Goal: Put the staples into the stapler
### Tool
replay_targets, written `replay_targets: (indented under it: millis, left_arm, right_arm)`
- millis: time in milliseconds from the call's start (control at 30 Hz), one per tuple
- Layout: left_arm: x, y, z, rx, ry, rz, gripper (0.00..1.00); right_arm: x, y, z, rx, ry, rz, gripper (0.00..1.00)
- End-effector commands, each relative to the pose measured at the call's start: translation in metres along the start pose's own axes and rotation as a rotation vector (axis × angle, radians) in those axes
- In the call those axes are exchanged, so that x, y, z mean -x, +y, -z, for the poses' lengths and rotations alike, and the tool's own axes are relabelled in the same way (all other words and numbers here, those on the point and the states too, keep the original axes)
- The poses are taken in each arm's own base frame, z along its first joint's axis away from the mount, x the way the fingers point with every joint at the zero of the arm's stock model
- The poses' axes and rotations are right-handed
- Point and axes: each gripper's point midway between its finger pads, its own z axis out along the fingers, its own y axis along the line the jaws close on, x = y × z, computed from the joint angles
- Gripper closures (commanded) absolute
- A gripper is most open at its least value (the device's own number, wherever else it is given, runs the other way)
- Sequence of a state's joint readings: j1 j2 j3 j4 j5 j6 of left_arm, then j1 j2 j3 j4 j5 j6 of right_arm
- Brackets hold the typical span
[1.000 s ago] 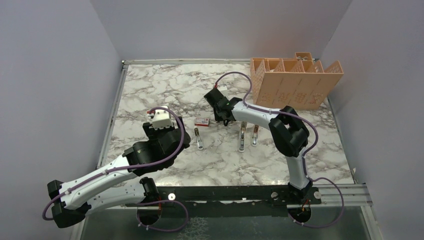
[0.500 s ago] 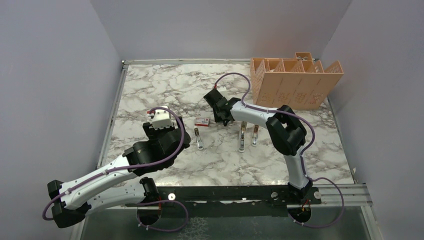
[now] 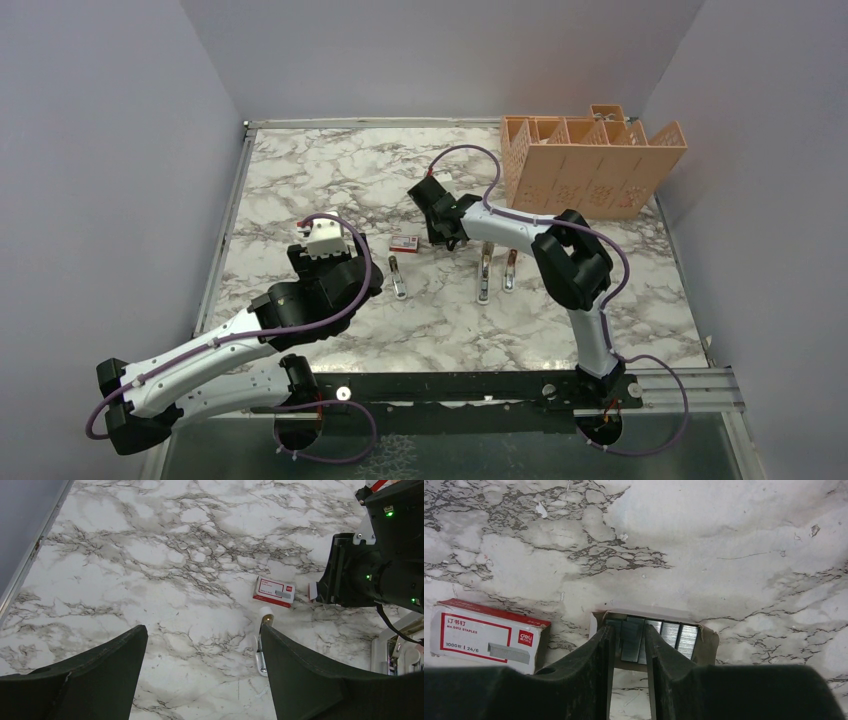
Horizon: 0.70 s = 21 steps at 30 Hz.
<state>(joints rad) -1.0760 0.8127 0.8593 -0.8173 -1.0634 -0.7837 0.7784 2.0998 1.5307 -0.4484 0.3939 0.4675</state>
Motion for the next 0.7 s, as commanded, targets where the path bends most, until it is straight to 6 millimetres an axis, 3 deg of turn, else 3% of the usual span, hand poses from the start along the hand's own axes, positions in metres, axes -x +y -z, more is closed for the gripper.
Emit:
replay_targets:
  millis: [0,267,533,667]
  left_arm:
    - [0.001,0.0,0.0,0.001,-0.009,-0.012,0.16]
    - [0.002,0.0,0.0,0.0,-0.01,-0.011,0.16]
    - [0.002,0.0,0.001,0.0,-0.01,-0.012,0.16]
    - [0.002,0.0,0.001,-0.001,-0.01,-0.011,0.16]
  right_arm:
    - [-0.004,0.005,-0.008,0.025,0.023,0.005,0.71]
    - [-0.012,0.001,-0.008,0.035,0.075,-0.041,0.77]
    - [-0.019,0.001,-0.011,0.055,0.127,-0.06,0.7]
    - [-0.026,0.001,-0.016,0.047,0.156,-0.039,0.72]
